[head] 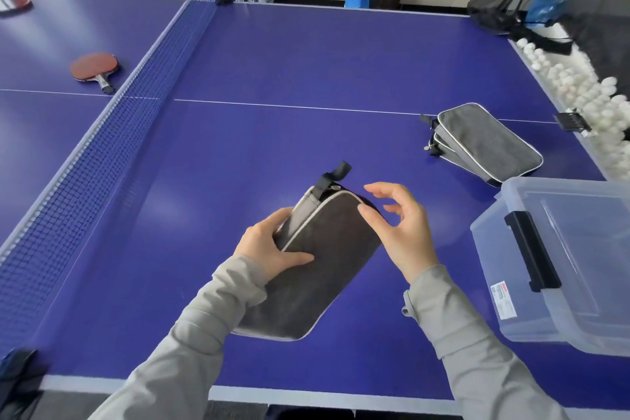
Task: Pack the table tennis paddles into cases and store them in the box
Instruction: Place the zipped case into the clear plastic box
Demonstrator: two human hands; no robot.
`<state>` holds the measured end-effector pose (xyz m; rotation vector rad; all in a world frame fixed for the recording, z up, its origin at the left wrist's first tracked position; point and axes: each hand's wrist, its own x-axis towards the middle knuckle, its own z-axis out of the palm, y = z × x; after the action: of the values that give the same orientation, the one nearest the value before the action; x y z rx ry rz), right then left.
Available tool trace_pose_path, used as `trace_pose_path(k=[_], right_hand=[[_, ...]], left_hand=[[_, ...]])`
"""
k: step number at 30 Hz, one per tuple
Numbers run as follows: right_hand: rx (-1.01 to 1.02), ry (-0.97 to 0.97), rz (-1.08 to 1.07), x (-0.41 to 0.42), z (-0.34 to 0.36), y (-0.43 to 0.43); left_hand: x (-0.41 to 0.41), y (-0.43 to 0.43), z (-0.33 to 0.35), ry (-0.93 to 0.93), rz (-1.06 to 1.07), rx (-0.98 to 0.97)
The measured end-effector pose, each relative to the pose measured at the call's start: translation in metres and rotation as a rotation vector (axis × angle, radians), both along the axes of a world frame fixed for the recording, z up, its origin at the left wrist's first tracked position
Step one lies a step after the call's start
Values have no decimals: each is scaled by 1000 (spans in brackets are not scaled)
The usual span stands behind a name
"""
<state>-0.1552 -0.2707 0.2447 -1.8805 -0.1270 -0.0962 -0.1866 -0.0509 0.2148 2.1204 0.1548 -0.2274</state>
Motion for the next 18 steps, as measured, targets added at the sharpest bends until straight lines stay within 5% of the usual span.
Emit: trace_pose_path(k=[6, 18], right_hand=[[-30, 202, 36, -10, -53, -10], [-462, 525, 109, -61, -155, 61]], left_hand=[[-23, 56, -14, 41, 299, -401], [-27, 249, -66, 240, 615, -446]])
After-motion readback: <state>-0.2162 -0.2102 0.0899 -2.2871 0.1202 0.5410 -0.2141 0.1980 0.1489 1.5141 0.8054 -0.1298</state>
